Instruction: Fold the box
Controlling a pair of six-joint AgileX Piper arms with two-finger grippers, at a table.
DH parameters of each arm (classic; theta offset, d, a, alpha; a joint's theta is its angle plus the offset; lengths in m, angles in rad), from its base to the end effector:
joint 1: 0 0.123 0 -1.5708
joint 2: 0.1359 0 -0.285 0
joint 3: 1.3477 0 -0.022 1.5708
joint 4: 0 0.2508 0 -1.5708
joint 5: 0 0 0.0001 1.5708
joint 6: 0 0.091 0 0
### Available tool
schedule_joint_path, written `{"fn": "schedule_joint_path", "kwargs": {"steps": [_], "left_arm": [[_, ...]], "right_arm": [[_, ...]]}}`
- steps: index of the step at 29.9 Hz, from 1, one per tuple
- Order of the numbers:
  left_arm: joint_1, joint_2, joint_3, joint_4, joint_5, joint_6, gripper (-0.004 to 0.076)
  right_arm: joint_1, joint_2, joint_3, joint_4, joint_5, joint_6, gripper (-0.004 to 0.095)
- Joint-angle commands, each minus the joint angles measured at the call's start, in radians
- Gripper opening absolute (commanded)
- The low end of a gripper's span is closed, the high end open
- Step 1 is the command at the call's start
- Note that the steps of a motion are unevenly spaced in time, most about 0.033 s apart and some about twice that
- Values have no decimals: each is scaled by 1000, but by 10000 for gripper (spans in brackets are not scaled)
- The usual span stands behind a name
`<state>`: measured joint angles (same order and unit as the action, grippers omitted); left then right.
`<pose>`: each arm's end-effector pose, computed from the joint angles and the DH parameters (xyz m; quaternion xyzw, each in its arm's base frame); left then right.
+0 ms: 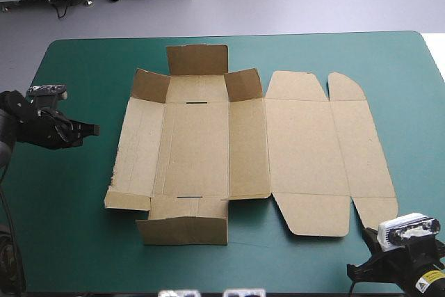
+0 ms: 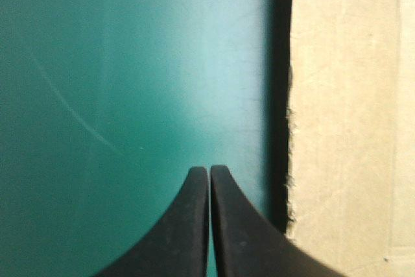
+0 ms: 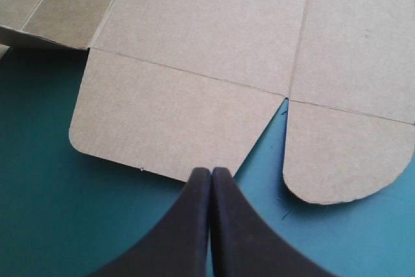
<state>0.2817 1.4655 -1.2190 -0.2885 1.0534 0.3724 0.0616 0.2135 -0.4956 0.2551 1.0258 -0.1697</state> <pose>0.2869 0.0596 0.3078 -0.0035 0.9750 -0.0718 0.2105 0.0280 0.0214 0.2783 -0.0916 0.8854 0.1029 0.4440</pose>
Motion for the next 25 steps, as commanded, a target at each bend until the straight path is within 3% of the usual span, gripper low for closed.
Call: {"fn": "schedule_joint_path", "kwargs": {"steps": [1, 6, 21, 25], "left_arm": [[111, 2, -34, -197, 100, 136, -9], [227, 59, -30, -444, 244, 253, -9], [226, 122, 69, -431, 202, 251, -10], [225, 122, 69, -419, 243, 247, -5]], "right_arm": [[6, 10, -23, 7, -56, -5, -18], [6, 10, -23, -1, -56, -5, -17], [6, 10, -23, -1, -56, -5, -18], [6, 10, -23, -1, -56, -4, -18]]}}
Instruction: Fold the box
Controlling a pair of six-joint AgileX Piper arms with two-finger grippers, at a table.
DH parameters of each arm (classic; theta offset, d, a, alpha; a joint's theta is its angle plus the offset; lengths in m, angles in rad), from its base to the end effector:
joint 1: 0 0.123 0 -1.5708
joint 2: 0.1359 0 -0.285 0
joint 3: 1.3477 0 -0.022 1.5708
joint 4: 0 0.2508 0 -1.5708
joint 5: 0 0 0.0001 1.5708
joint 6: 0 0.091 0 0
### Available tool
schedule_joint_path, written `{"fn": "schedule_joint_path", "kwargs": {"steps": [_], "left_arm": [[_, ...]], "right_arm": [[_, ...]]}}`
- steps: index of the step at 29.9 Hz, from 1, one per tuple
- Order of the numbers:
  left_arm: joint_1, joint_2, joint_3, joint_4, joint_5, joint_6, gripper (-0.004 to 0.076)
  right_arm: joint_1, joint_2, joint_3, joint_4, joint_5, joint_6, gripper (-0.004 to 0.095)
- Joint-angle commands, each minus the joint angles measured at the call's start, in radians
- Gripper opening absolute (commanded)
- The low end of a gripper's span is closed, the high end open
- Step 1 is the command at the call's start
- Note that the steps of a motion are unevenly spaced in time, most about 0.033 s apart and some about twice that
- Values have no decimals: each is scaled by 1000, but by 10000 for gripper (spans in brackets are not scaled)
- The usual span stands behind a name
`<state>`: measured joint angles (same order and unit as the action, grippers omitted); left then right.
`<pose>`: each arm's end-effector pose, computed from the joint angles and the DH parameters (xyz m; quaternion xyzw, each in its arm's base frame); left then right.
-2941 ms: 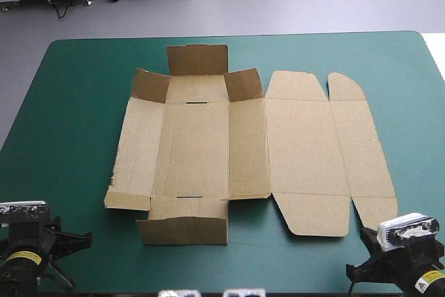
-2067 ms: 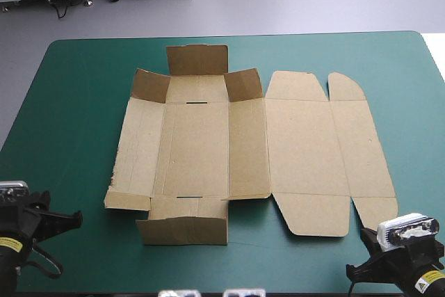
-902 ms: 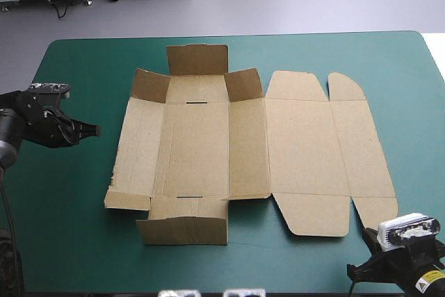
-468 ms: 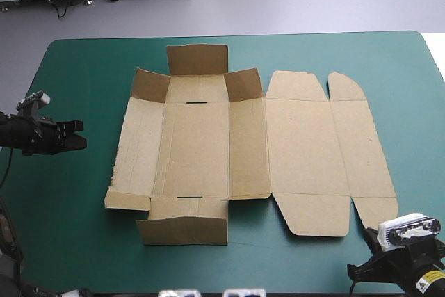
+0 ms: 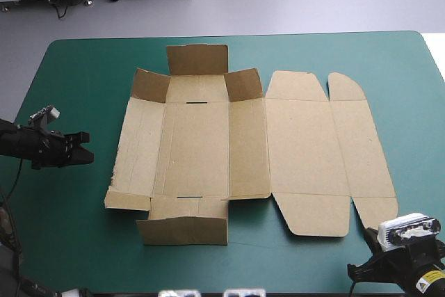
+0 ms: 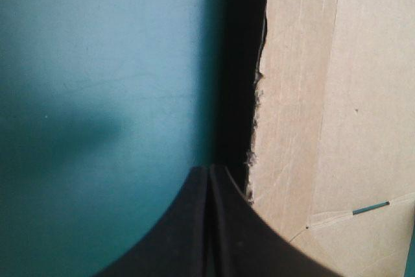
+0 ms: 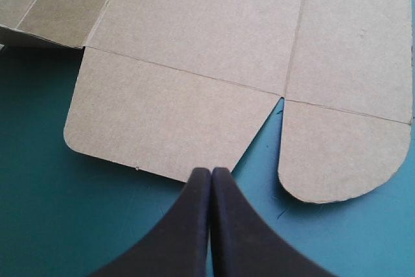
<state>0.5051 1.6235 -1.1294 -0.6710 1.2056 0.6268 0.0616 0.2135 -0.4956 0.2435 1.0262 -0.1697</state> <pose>0.2845 0.0969 0.2499 -0.0663 0.9498 -0.2680 0.1469 0.0281 0.0205 0.2781 -0.0922 0.8860 0.0971 0.4438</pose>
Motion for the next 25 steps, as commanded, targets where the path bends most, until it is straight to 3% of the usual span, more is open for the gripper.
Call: {"fn": "schedule_joint_path", "kwargs": {"steps": [1, 4, 9, 11, 25], "left_arm": [[-6, -36, -20, -18, 91, -7, 6], [-59, -36, -20, 56, 91, -9, 107], [-202, -36, -20, 85, 91, -11, 382], [-248, -36, -20, 95, 87, -4, 438], [-277, -21, -20, 121, 79, -66, 448]], "right_arm": [[6, 10, -23, 11, -56, -4, -18], [6, 10, -23, 11, -56, -4, -17], [6, 10, -23, 11, -56, -4, -17], [6, 10, -23, 11, -56, -4, -17], [6, 10, -23, 11, -56, -4, -17]]}}
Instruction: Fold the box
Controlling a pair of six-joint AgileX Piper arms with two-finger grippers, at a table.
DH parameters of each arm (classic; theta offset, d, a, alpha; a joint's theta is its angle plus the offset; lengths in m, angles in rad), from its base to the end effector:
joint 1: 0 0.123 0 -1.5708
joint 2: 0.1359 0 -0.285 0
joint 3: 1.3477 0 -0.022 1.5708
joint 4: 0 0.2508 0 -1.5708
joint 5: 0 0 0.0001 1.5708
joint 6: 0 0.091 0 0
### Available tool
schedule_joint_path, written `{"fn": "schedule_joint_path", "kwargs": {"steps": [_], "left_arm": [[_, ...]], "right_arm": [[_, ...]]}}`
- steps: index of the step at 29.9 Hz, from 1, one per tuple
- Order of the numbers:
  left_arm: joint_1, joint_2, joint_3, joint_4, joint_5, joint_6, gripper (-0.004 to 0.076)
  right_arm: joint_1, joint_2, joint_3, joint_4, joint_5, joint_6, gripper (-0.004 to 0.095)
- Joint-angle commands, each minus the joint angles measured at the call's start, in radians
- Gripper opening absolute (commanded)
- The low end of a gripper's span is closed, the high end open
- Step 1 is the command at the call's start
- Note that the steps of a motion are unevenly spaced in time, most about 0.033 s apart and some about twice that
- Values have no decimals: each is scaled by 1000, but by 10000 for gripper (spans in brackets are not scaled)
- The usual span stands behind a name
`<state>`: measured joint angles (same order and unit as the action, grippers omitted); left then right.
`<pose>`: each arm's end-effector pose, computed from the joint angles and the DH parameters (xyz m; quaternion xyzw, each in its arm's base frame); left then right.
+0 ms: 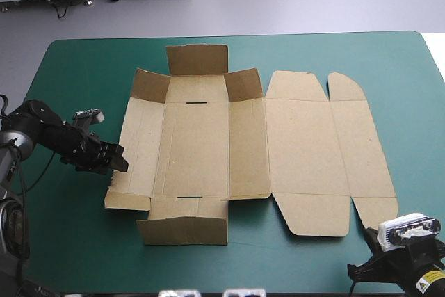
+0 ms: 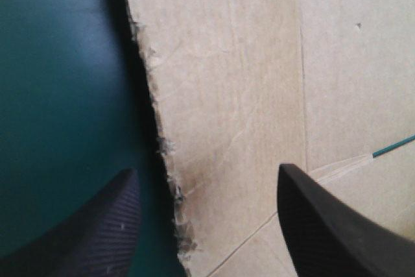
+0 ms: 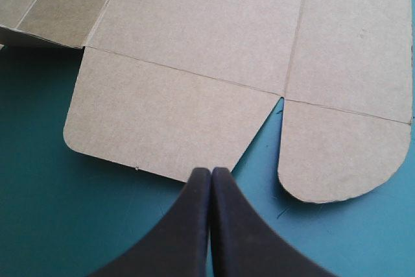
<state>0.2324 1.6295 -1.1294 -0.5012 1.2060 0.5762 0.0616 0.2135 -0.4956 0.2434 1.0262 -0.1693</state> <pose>0.2949 0.0278 0.2408 0.0730 0.9703 -0.2201 0.0688 0.0281 0.0205 0.2781 -0.0921 0.8861 0.0972 0.4438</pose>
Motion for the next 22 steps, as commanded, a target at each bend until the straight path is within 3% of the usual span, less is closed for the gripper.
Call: {"fn": "schedule_joint_path", "kwargs": {"steps": [1, 22], "left_arm": [[-4, -18, -20, -65, 81, -20, 448], [-4, 25, 48, -293, 90, -39, 448]], "right_arm": [[6, 10, -23, 11, -56, -4, -17], [6, 10, -23, 11, -56, -4, -17]]}}
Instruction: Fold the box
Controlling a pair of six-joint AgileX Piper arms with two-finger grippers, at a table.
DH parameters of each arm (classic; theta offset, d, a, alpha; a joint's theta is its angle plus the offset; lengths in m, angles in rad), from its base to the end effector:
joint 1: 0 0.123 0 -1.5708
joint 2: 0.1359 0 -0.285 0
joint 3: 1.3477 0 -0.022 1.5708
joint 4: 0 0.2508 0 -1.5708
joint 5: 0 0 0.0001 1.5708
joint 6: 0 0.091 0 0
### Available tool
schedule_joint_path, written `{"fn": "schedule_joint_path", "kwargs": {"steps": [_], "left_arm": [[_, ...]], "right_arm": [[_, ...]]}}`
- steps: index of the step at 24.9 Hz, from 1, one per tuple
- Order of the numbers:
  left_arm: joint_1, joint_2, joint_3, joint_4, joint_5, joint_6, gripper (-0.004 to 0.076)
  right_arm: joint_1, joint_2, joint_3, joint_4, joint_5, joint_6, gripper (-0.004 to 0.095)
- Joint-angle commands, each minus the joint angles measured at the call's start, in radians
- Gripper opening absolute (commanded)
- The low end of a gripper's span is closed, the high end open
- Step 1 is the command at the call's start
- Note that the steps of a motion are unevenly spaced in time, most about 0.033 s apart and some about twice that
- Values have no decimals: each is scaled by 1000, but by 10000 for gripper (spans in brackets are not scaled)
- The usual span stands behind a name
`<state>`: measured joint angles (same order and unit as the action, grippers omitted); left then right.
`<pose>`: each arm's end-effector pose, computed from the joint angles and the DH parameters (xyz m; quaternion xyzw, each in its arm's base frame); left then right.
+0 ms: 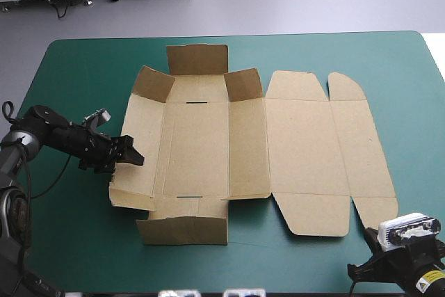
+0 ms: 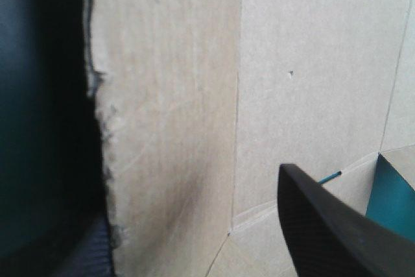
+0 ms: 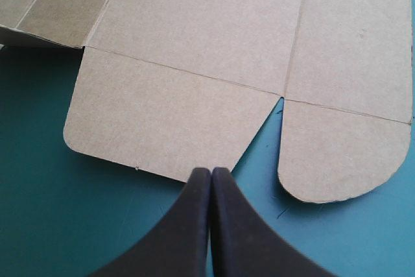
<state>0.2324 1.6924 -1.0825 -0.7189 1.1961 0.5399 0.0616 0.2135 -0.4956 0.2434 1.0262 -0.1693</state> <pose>0.3027 0.0143 0.2206 -0.0078 0.9459 -0.3197 0.0553 0.0281 0.0205 0.2781 -0.0921 0.8861 0.0972 0.4438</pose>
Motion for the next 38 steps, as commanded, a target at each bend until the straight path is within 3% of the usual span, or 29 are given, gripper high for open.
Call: {"fn": "schedule_joint_path", "kwargs": {"steps": [1, 6, 9, 11, 13, 14, 20, 25, 32, 38], "left_arm": [[-4, -38, 14, -93, 100, -2, 448], [-12, -38, 85, -113, 100, -2, 442], [-32, -38, 95, -123, 98, 3, 387], [-48, -38, 95, -123, 94, 3, 257], [-66, -38, 95, -120, 94, 26, 34], [-77, -38, 95, -134, 90, 64, -2], [-89, -75, 45, -95, 69, 85, -10], [-186, -197, -108, 220, 76, -4, -10], [-375, -332, -221, 513, 72, -2, -10], [-505, -393, -307, 704, -36, 18, -10]], "right_arm": [[6, 10, -23, 11, -56, -4, -17], [6, 10, -23, 11, -56, -4, -17], [6, 10, -23, 11, -56, -4, -17], [6, 10, -23, 11, -57, -4, -17], [6, 10, -23, 11, -57, -4, -17], [6, 10, -23, 11, -57, -4, -17], [6, 10, -23, 20, -57, -4, -17], [6, 10, -23, 22, -57, -4, -17], [6, 10, -23, 22, -61, -4, -17], [6, 10, -23, 30, -64, -4, -17]]}}
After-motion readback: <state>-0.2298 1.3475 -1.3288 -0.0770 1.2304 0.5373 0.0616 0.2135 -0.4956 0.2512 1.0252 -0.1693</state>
